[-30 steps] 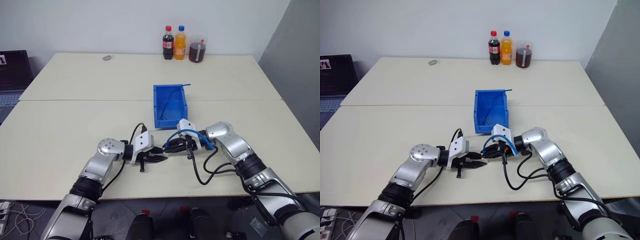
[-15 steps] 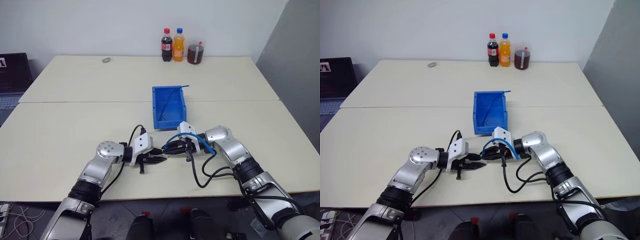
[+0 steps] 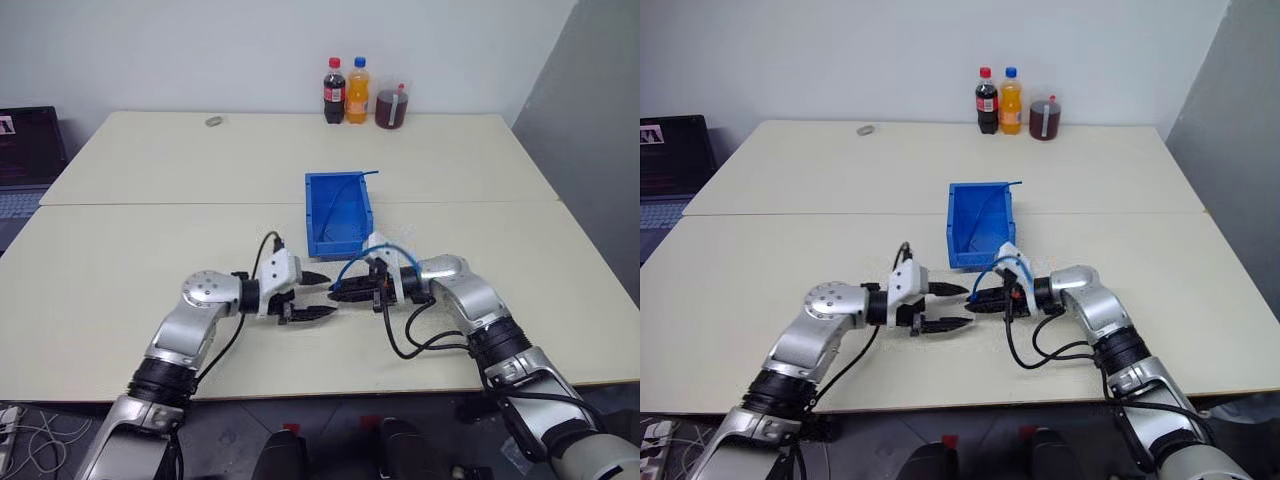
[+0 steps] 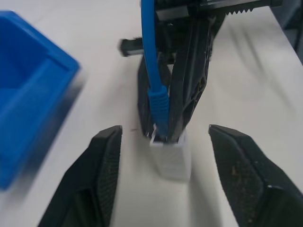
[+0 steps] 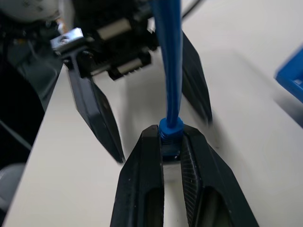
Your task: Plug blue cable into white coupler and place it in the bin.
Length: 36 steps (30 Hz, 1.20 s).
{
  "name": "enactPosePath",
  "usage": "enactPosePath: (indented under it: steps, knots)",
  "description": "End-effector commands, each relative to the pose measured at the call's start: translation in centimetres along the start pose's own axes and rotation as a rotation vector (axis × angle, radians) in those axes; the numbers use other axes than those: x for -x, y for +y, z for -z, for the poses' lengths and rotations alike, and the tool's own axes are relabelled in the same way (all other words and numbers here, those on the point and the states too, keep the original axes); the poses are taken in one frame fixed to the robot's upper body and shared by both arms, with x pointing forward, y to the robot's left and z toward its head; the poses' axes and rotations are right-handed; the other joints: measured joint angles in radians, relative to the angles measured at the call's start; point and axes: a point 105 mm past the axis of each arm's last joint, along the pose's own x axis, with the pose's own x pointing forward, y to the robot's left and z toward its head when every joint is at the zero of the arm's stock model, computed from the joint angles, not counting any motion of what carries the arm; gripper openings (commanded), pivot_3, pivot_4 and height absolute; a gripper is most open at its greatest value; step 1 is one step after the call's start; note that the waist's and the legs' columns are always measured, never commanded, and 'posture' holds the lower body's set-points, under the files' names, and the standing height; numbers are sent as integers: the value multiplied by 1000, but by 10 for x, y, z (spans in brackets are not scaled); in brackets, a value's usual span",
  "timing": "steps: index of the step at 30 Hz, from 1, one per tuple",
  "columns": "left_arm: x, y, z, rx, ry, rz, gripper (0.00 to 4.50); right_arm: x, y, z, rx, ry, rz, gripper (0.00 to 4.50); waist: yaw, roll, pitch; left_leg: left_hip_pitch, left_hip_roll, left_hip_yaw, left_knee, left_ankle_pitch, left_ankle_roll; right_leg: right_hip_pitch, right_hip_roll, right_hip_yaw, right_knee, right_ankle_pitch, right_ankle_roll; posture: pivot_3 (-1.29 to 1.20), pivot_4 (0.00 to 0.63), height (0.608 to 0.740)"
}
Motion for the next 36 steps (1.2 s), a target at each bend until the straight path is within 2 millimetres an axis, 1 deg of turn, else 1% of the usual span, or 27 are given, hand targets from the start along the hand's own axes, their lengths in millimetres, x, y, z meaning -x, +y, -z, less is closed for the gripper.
enactPosePath:
  steps: [1, 3, 4, 6, 7, 8, 11, 14, 15, 17, 18, 21, 24, 26, 29, 31, 33, 35, 36]
  knots:
    - [21, 10, -25, -5, -54, -140, 4066, 20, -7, -67, -96, -177, 37, 224, -2, 1, 1, -3, 0, 1, 0, 0, 0, -3, 0, 1, 0, 0, 0, 0, 150, 740]
    - [27, 15, -35, 7, -80, -214, 4308, 24, -22, -83, -146, -213, 102, 224, -2, 1, 1, -6, 0, 2, 0, 0, 0, -8, 0, 2, 2, 0, 0, 0, 150, 740]
    - [30, 19, -41, 14, -101, -263, 4407, 26, -32, -93, -181, -240, 147, 224, -1, 1, 1, -7, 0, 1, 0, 0, 0, -8, 0, 1, 3, 0, 0, 0, 150, 740]
    - [35, 26, -54, 40, -142, -350, 4407, 27, -54, -107, -250, -272, 237, 224, -1, 1, 1, -6, 0, 1, 0, 0, 0, -8, 0, 0, 2, 0, 0, 0, 150, 740]
    - [36, 28, -57, 48, -151, -375, 4407, 27, -60, -110, -270, -273, 265, 224, -1, 1, 1, -6, 0, 1, 0, 0, 0, -8, 0, 0, 2, 0, 0, 0, 150, 740]
    - [38, 30, -60, 56, -161, -413, 4407, 26, -71, -114, -271, -272, 321, 224, -1, 1, 1, -6, 0, 1, -1, 0, 0, -7, 0, 0, 1, 0, 0, 0, 150, 740]
    - [42, 33, -61, 74, -167, -506, 4407, 26, -95, -117, -261, -253, 471, 224, 0, 1, 1, -7, 0, 2, -1, 0, 0, -7, -1, 1, 0, 0, 0, 0, 150, 740]
    - [42, 34, -62, 108, -192, -562, 4407, 26, -105, -118, -264, -253, 543, 224, 0, 1, 1, -10, -1, 3, -1, 0, 0, -9, -2, 1, -2, 0, 0, 0, 150, 740]
    - [43, 34, -63, 114, -198, -577, 4500, 26, -107, -118, -270, -254, 565, 897, 0, 1, 1, -12, -2, 3, -1, 0, 0, -10, -3, 1, -2, 1, 0, 0, 150, 740]
    - [43, 33, -65, 128, -213, -598, 4500, 24, -107, -120, -256, -252, 564, 1232, 0, 1, 1, -15, -1, 4, -1, 0, 0, -12, -3, 1, -2, 1, 0, 0, 150, 740]
    - [44, 32, -64, 131, -210, -603, 4500, 23, -107, -123, -246, -261, 567, 1530, 0, 1, 1, -15, -1, 3, -1, 0, -1, -13, -3, 1, -2, 1, 0, 0, 150, 740]
    - [43, 29, -62, 138, -201, -607, 4500, 23, -109, -128, -225, -275, 587, 2210, -1, 1, 1, -15, -1, 3, -1, 0, -1, -13, -3, 0, -2, 1, 0, 0, 150, 740]
    - [40, 27, -63, 146, -208, -606, 4500, 24, -109, -132, -204, -278, 592, 2779, -1, 1, 1, -15, -1, 3, -1, 0, -1, -13, -3, 0, -1, 1, 0, 0, 150, 740]
    - [38, 28, -64, 151, -210, -605, 4500, 27, -110, -136, -185, -283, 611, 3315, -1, 1, 1, -15, -1, 3, -1, 0, -1, -13, -3, 0, -1, 1, 0, 0, 150, 740]
    - [37, 32, -60, 175, -190, -618, 4500, 41, -115, -139, -134, -273, 660, 4056, 0, 1, 1, -15, -1, 3, -1, 0, -1, -13, -3, 0, -1, 1, 0, 0, 150, 740]
    - [40, 35, -55, 178, -160, -649, 4500, 53, -119, -138, -84, -257, 702, 4056, 1, 1, 1, -15, -1, 3, -1, 0, -1, -13, -3, 0, -1, 1, 0, 0, 150, 740]
    - [44, 37, -53, 191, -156, -668, 4500, 70, -121, -137, -1, -246, 738, 4056, 2, 1, 1, -16, -2, 3, -1, 0, -1, -13, -3, 0, -2, 1, 0, 0, 150, 740]
    - [50, 39, -53, 181, -159, -702, 4500, 82, -116, -134, 31, -255, 751, 4056, 4, 1, 1, -16, -2, 2, 0, 0, -1, -12, -4, -1, -2, 1, 0, 0, 150, 740]
    - [53, 39, -54, 183, -171, -714, 4500, 89, -109, -131, 35, -276, 762, 4056, 4, 1, 1, -17, -2, 2, -1, 0, -1, -12, -4, -1, -2, 1, 0, 0, 150, 740]
